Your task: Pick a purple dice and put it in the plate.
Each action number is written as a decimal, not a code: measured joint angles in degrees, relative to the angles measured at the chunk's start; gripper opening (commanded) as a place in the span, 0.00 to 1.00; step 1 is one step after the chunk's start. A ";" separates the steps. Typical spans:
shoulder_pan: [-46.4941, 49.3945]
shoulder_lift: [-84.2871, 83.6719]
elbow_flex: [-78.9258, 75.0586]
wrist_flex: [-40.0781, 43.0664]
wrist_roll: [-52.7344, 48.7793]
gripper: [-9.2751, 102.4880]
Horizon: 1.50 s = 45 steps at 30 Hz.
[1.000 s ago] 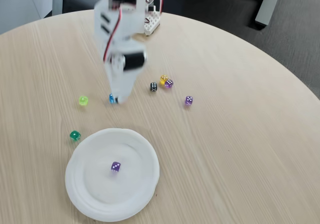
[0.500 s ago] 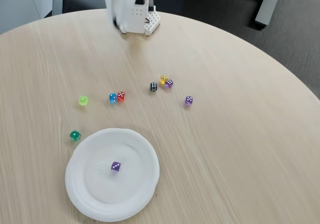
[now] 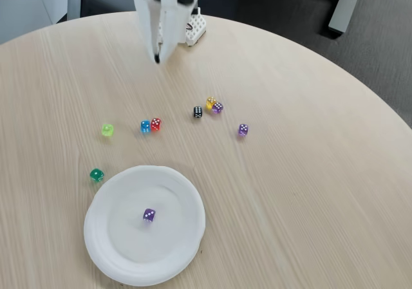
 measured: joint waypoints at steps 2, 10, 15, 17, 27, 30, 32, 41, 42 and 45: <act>0.00 2.72 4.75 0.00 -1.85 0.08; 0.00 9.05 17.40 0.00 -10.28 0.09; 0.00 9.40 24.35 0.00 -18.90 0.10; -0.09 9.49 25.84 0.00 -20.39 0.10; -0.09 9.58 26.28 0.18 -21.71 0.09; -0.09 9.58 26.28 0.70 -21.71 0.08; -0.09 9.58 26.28 0.79 -21.71 0.08; -0.09 9.58 26.28 0.79 -17.40 0.09; -0.09 9.58 26.28 0.79 -17.49 0.09; -0.09 9.58 26.28 0.79 -18.37 0.09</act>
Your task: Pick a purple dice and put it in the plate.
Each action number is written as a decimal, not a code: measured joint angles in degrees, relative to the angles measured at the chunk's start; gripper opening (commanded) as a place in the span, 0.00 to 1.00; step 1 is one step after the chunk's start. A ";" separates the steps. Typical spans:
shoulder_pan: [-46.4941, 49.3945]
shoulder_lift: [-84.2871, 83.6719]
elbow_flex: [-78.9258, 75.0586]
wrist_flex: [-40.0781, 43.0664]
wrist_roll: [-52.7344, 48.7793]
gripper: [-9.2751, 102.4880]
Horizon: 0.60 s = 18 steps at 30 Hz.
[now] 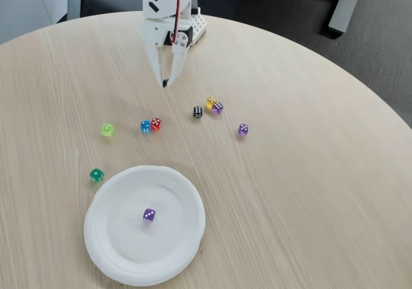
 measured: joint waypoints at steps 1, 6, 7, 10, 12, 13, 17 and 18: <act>0.00 0.00 0.00 0.00 -1.93 0.09; 0.00 0.00 0.18 0.00 -10.37 0.09; 0.00 -0.09 0.18 0.00 -12.39 0.09; -1.85 -0.09 0.18 0.00 -13.18 0.09; -4.22 -0.09 0.18 0.00 -10.55 0.09; -5.54 -0.09 0.18 0.00 -8.88 0.09; -7.91 -0.09 0.18 0.00 -5.54 0.09; -7.82 -0.09 0.18 0.00 -5.36 0.09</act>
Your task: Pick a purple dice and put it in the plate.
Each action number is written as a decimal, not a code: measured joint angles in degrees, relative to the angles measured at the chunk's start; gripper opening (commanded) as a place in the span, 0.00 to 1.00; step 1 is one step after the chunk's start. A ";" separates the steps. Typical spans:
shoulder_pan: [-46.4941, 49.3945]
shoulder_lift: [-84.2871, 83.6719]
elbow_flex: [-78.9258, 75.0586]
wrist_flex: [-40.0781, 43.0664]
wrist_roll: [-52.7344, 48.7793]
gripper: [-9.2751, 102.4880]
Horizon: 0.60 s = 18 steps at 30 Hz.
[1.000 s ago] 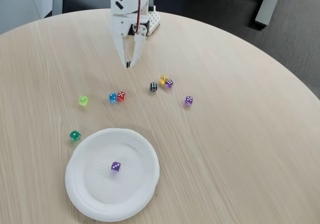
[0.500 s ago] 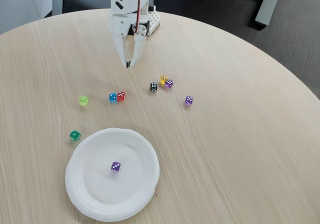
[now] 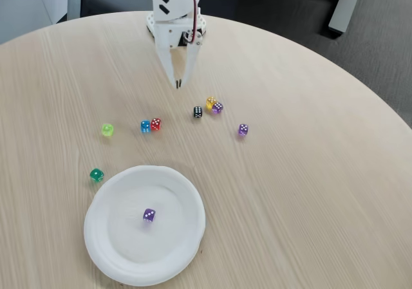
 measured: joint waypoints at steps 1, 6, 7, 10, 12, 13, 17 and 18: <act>0.18 0.00 0.00 0.00 0.00 0.09; 0.09 0.09 0.00 0.00 2.72 0.09; 0.00 0.09 0.00 0.00 3.78 0.09; -0.09 0.09 0.00 0.00 4.75 0.09; -0.09 0.09 0.00 0.00 4.92 0.09; -0.09 0.09 0.00 0.00 4.92 0.09; -0.09 0.09 0.00 0.00 4.92 0.09; -0.09 0.09 0.00 0.00 4.92 0.09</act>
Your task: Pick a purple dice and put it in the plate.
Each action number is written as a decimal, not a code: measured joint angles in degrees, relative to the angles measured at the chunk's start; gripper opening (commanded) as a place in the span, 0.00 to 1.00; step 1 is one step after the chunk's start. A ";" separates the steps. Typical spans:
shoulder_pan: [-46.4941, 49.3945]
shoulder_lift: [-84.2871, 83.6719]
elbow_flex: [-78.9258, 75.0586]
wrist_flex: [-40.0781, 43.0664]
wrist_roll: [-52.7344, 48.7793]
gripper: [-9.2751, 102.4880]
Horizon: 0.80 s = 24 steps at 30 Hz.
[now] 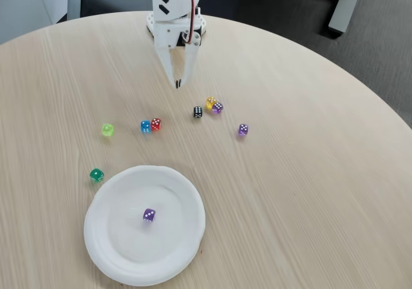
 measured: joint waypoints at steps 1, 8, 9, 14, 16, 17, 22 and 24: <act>0.00 0.00 0.00 0.00 0.00 0.09; 0.00 0.00 0.00 0.00 0.62 0.09; 0.00 0.00 0.00 0.00 0.62 0.09; 0.00 0.00 0.00 0.00 0.62 0.09; 0.00 0.00 0.00 0.00 0.62 0.09; 0.00 0.00 0.00 0.00 0.62 0.09; 0.00 0.00 0.00 0.00 0.62 0.09; 0.00 0.00 0.00 0.00 0.62 0.09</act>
